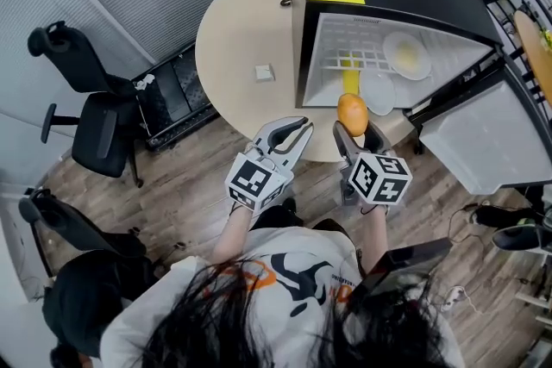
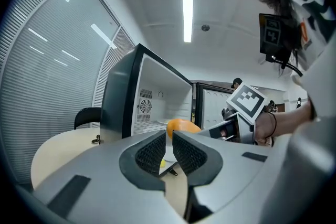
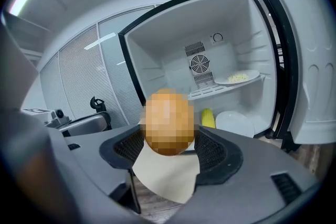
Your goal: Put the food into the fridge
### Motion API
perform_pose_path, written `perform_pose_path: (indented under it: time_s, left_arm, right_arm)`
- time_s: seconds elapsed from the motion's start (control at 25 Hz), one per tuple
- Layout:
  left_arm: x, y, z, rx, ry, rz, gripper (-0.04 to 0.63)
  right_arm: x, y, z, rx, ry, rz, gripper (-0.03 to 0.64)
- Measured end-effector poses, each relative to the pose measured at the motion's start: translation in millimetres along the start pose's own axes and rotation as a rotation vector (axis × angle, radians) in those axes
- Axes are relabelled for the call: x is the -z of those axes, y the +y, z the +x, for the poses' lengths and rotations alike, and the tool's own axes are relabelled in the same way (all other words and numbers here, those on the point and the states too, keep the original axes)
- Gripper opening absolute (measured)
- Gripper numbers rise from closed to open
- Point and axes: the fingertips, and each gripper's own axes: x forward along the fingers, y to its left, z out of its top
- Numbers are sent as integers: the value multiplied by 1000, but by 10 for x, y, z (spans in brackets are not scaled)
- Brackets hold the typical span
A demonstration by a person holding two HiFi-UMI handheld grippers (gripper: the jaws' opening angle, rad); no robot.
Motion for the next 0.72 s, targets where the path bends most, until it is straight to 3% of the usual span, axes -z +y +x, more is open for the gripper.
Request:
perform_pose_path:
  time_s: [0.32,0.72]
  left_arm:
    - [11,43,93,-9,0,-28,34]
    - [-44,124,297,-119,-20,-60,34]
  right_arm:
    - [-298,-110,138,-16,-8,-70,310]
    - [-848,-199,554,-149,31,-295,308]
